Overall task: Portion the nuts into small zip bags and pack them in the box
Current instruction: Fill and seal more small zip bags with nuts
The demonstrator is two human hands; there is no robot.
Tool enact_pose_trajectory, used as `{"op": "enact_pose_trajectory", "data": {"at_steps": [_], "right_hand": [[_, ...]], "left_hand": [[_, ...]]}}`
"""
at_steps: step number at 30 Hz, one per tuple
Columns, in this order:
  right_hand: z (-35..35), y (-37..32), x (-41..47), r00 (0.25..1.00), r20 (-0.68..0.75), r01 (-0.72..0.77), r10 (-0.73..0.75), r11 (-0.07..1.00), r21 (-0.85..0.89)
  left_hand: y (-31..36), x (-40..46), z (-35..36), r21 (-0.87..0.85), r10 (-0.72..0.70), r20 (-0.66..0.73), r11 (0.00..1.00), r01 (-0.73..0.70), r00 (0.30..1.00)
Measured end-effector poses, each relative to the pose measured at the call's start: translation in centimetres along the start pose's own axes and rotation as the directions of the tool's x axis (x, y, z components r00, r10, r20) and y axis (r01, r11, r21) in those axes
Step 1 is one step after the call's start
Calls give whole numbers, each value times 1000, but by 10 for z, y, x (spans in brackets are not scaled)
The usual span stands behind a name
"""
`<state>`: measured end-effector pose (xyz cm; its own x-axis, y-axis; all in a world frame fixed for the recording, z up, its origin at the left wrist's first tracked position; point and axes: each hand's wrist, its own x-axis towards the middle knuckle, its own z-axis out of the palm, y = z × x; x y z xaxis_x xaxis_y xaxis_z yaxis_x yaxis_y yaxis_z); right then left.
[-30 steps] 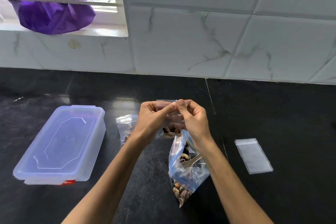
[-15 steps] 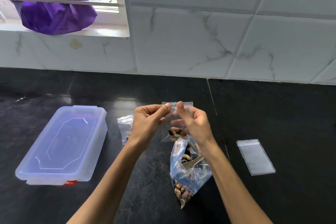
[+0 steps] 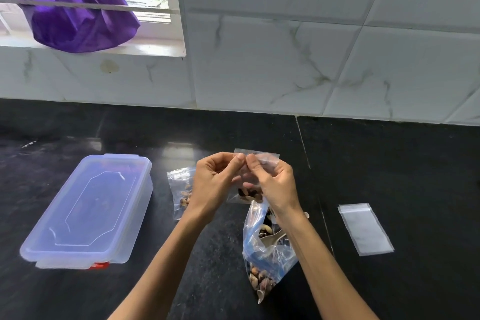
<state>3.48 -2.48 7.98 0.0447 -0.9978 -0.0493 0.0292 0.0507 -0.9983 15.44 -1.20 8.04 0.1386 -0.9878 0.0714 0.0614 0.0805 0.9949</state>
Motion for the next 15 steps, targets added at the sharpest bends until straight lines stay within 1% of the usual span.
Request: {"op": "enact_pose_trajectory", "data": {"at_steps": [2,5,8,11,15], "right_hand": [[-2,-2,-3,1000,0,9,-9,1000,1],[-7,-4,-4,998,-56,10,-6,997,77],[-8,-5,-4,996,-88,29,-20,994,104],[-7,-7,-3,995,-96,33,-21,992,125],[-6,-7,-5,999,-48,-1,9,985,170]], "left_hand": [[1,0,-1,-1,23,-40,1000,-23,999],[3,-1,-2,8,80,-82,997,-80,993],[2,-2,0,36,120,-111,993,-117,987],[2,-4,1,-38,84,-131,995,-90,988],[4,-3,-2,-84,40,-145,995,-52,989]]}}
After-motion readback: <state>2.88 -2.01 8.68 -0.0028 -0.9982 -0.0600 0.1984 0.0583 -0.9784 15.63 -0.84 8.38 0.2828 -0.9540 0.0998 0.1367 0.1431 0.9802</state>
